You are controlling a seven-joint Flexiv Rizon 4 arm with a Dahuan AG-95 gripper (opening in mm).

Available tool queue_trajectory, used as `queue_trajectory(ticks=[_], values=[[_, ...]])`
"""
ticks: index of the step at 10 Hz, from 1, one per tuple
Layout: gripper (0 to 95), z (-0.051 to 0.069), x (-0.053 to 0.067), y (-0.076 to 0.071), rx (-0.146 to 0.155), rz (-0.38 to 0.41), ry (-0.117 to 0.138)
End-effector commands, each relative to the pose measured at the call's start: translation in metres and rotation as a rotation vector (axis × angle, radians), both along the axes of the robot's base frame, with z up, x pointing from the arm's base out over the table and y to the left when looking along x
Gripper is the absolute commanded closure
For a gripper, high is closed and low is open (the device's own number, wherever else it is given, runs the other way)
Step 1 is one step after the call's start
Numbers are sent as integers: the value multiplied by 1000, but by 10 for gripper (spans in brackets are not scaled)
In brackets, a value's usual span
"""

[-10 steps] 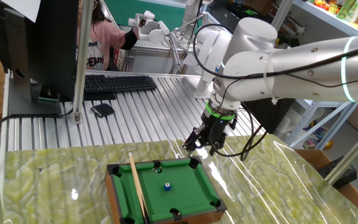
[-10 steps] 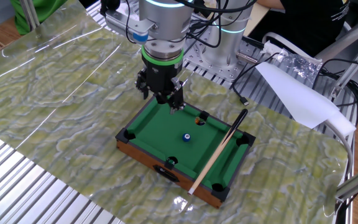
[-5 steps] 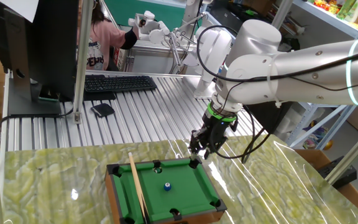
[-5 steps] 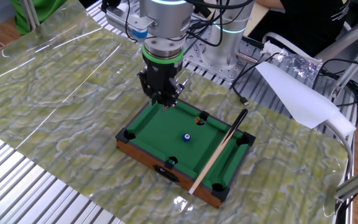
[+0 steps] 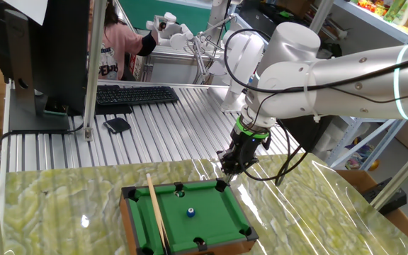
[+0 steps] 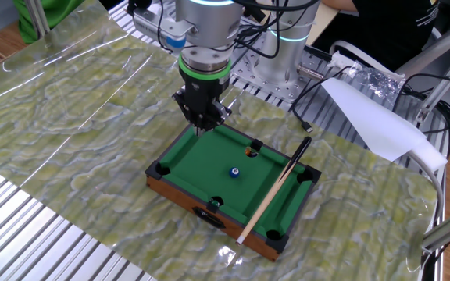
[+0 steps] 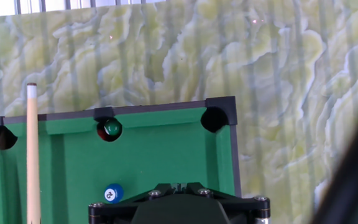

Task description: Hit the pool ball

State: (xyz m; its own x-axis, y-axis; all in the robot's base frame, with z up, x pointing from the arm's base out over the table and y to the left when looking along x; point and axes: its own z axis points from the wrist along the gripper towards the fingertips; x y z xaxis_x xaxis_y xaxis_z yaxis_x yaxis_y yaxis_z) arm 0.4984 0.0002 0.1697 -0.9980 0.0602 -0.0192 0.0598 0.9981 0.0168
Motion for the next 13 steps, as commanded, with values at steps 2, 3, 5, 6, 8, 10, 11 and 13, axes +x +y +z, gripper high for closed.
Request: queue_trajectory(ticks=[2,3,5,6,8,10,11,13], values=[[950,0,0,0,1,3,0],[950,0,0,0,2,3,1],[950,0,0,0,2,4,1],[950,0,0,0,2,5,1],[950,-2,-4,1,2,5,2],[950,-6,-11,2,3,-11,-6],[950,-6,-13,3,3,-14,-7],[950,-7,-14,3,3,-11,-7]])
